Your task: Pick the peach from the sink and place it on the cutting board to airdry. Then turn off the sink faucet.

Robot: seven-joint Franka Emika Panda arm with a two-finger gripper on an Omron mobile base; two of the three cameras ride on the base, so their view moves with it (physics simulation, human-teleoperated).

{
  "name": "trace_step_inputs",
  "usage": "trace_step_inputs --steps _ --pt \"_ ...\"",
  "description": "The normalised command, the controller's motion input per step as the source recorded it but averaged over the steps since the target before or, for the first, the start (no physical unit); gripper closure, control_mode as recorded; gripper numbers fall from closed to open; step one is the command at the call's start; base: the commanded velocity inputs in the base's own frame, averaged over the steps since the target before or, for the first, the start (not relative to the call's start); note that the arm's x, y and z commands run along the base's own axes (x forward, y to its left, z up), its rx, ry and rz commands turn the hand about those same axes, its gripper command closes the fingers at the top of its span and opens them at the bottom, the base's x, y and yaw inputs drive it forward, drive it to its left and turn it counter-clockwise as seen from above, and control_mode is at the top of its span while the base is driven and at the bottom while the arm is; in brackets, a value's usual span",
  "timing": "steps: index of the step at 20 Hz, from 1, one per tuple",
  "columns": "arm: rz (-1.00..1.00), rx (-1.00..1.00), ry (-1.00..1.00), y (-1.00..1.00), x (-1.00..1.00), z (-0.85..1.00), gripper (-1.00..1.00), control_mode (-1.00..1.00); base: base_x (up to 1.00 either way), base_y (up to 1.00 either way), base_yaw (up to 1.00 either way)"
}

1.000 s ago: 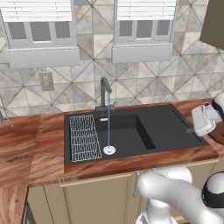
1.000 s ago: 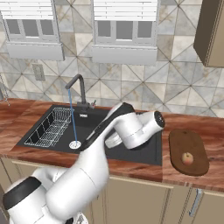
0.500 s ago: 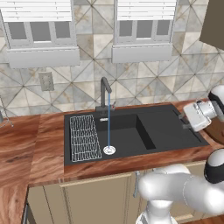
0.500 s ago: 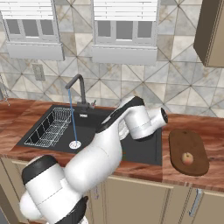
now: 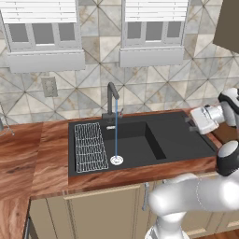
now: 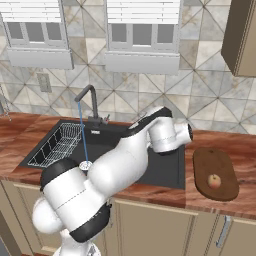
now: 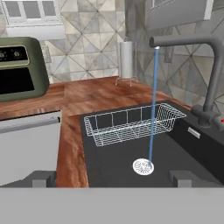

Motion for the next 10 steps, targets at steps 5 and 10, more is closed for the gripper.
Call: trace_step_inputs --steps 5,10 --pt "0.02 0.2 -0.01 0.01 0.38 0.0 -1.0 -1.0 0.0 0.0 0.0" --pt "0.07 0.11 -0.05 0.21 0.34 0.0 -1.0 -1.0 0.0 0.0 0.0"
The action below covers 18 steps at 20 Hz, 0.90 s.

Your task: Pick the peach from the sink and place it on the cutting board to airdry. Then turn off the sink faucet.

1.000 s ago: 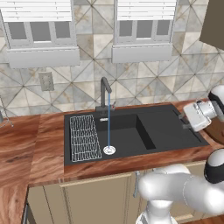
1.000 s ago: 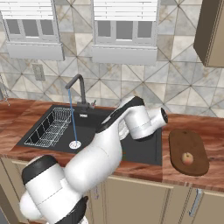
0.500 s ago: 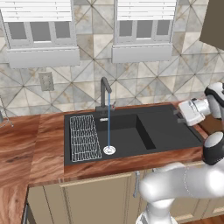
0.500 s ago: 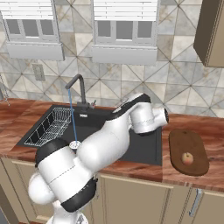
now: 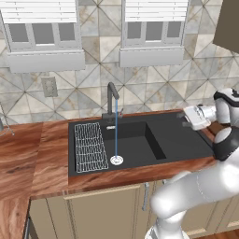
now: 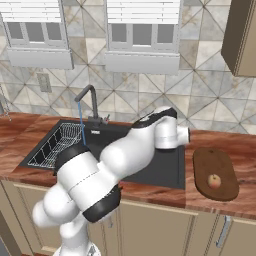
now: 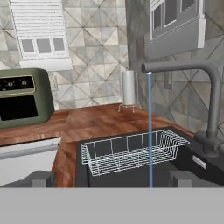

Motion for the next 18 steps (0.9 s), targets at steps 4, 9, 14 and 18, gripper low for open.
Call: trace_step_inputs --steps 4,9,14,18 --pt "0.07 0.04 -0.1 0.28 0.28 -0.01 -1.0 -1.0 0.0 0.0 0.0" --pt "0.02 0.0 -0.14 0.19 0.26 -0.02 -1.0 -1.0 0.0 0.0 0.0" --pt "-0.01 0.03 -0.06 0.12 0.25 0.0 -1.0 -1.0 0.0 0.0 0.0" --pt "-0.06 0.01 -0.01 0.29 0.22 0.0 -1.0 -1.0 0.0 0.0 0.0"
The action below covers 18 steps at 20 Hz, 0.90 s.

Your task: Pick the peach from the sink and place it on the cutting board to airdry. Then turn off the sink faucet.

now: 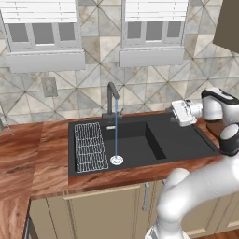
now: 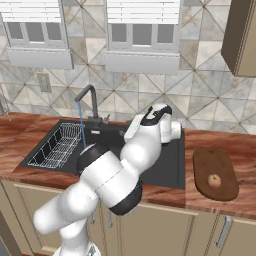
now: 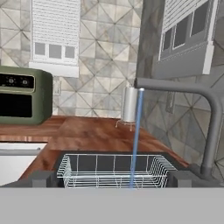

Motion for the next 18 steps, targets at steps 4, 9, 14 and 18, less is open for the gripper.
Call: trace_step_inputs --steps 4,9,14,18 --pt "-0.04 0.0 0.06 0.32 0.27 0.0 -1.0 -1.0 0.0 0.0 0.0" --pt "-0.02 0.0 0.11 0.26 0.19 0.04 -1.0 -1.0 0.0 0.0 0.0" --pt "-0.09 0.0 0.1 0.24 0.0 0.05 -1.0 -1.0 0.0 0.0 0.0" --pt "-0.13 0.0 0.1 0.16 0.0 0.0 -1.0 -1.0 0.0 0.0 0.0"
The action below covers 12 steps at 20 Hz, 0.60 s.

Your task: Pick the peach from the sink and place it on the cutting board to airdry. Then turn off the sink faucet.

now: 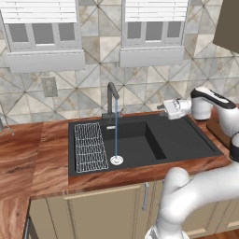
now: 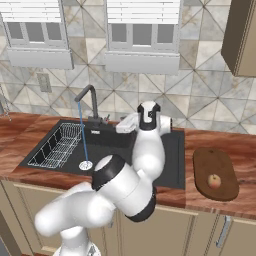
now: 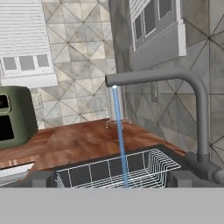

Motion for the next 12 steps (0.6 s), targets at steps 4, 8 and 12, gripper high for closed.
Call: trace_step_inputs --steps 4,8,12 --pt "-0.14 0.0 0.07 0.26 0.0 0.0 -1.0 -1.0 0.0 0.0 0.0" --pt "-0.13 0.0 0.0 0.44 -0.05 -0.02 -1.0 -1.0 0.0 0.0 0.0" --pt "-0.11 0.0 0.0 0.45 -0.07 -0.01 -1.0 -1.0 0.0 0.0 0.0"
